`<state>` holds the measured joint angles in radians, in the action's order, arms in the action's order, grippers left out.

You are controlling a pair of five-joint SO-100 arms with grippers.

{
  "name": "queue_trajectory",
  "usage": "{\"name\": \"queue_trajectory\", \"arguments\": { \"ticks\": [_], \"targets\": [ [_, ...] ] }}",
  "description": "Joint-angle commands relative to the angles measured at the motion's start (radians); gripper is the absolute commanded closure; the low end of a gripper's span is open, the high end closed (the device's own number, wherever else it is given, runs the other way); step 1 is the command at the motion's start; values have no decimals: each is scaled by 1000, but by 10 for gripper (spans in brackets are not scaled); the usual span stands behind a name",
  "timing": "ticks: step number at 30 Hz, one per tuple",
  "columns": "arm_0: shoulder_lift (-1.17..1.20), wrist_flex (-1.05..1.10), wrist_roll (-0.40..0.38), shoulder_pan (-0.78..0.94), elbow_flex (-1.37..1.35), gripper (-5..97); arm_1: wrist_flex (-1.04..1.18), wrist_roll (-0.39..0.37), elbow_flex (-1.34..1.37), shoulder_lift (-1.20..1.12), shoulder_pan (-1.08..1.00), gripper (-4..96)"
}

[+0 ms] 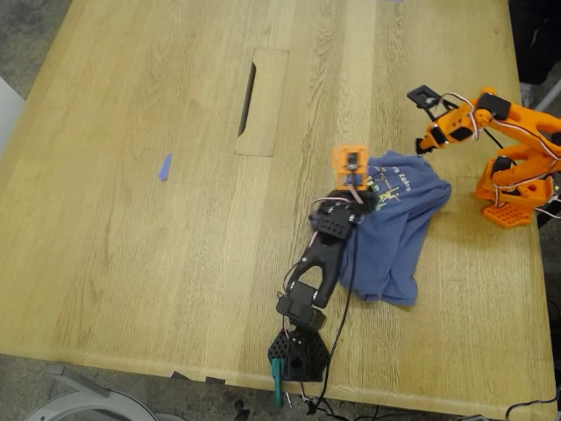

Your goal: Fold a T-shirt

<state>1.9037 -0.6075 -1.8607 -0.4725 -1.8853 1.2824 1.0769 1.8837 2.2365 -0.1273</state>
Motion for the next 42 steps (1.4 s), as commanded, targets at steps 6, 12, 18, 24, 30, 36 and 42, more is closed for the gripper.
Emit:
{"name": "queue_trajectory", "arguments": {
  "ticks": [6, 12, 18, 24, 30, 36, 42],
  "targets": [
    [-124, 161, -2, -57, 115, 899, -181, -26, -87, -206, 175, 913],
    [-196, 351, -15, -18, -61, 902, -301, -38, 115, -167, 232, 913],
    [-187, 476, -21, 78, -229, 903, -311, -44, 342, 5, 219, 913],
    [-146, 500, -23, 153, -275, 901, -268, -44, 485, 163, 176, 913],
    [-72, 472, -25, 206, -267, 894, -227, -40, 558, 264, 135, 913],
    [29, 407, -15, 256, -239, 875, -201, -26, 571, 308, 63, 913],
    [120, 321, -9, 291, -218, 869, -189, -3, 526, 308, -54, 913]
  ]
}}
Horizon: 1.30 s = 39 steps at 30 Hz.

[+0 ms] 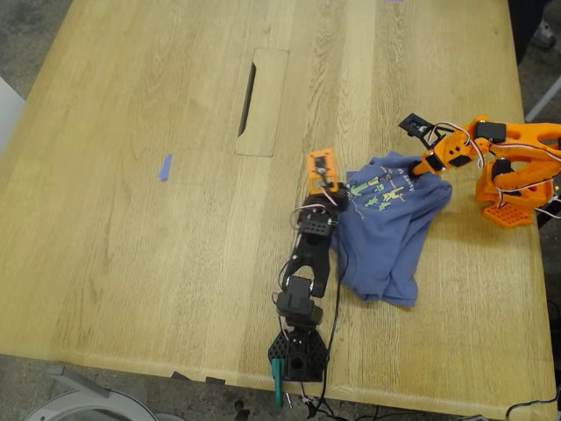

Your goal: Fold a T-shirt

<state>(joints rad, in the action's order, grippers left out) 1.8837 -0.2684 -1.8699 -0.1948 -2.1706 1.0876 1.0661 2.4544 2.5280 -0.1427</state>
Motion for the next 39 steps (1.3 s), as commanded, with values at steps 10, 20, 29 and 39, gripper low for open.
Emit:
{"name": "queue_trajectory", "arguments": {
  "ticks": [10, 20, 29, 39],
  "targets": [
    [336, -54, 17, 213, -138, 869, -86, 112, 3, 86, -479, 913],
    [744, -58, 26, 723, -630, 872, -318, 206, 325, 337, -1126, 913],
    [1095, -210, 23, 1147, -856, 872, -330, 265, 611, 666, -1654, 913],
    [1425, -571, 160, 1513, -899, 918, -236, 360, 782, 876, -1878, 913]
  ]
}}
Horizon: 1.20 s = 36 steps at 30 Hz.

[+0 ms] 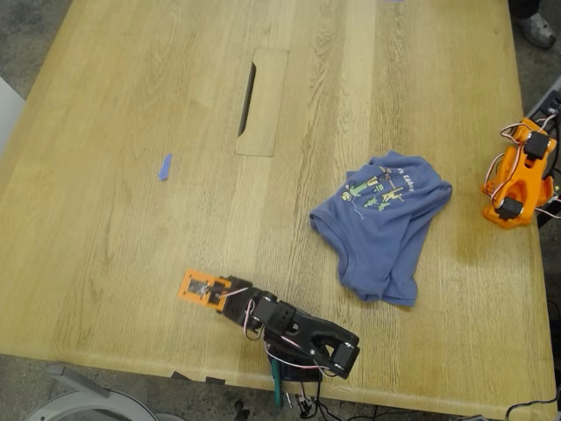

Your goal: Fold a T-shirt

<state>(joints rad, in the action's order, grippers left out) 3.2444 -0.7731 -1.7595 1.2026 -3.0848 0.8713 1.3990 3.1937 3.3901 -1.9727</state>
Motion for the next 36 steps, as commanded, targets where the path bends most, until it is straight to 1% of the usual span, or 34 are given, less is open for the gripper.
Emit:
{"name": "queue_trajectory", "arguments": {
  "ticks": [1, 2, 5, 8, 10, 11, 12, 13, 16, 17, 18, 19, 21, 22, 36],
  "targets": [
    [89, -103, 74, 166, 15, 918, -23, 63, 63, 15, -75, 913],
    [123, -144, 87, 212, 15, 918, -9, 74, 71, 15, -100, 913],
    [244, -308, 75, 302, 15, 918, 135, 40, 71, 15, -124, 913],
    [365, -563, 63, 350, 18, 918, 285, 9, 72, 15, -121, 913],
    [365, -644, 32, 357, 18, 918, 357, 3, 72, 15, -118, 913],
    [365, -655, 0, 360, 18, 918, 354, -20, 74, 15, -124, 912],
    [365, -655, -23, 360, 18, 918, 354, -23, 74, 15, -129, 912],
    [365, -655, -26, 360, 18, 917, 354, -23, 74, 15, -133, 912],
    [365, -655, -29, 357, 18, 918, 354, 6, 74, 15, -137, 912],
    [365, -655, -31, 356, 18, 918, 357, 32, 74, 15, -133, 912],
    [365, -655, -64, 353, 18, 918, 365, 84, 74, 15, -132, 912],
    [365, -655, -86, 347, 18, 916, 374, 155, 74, 15, -129, 912],
    [365, -655, -87, 345, 18, 916, 385, 239, 74, 15, -120, 912],
    [365, -655, -87, 345, 18, 916, 385, 268, 74, 15, -118, 912],
    [365, -655, -87, 345, 18, 916, 385, 267, 74, 15, -117, 912]
  ]
}}
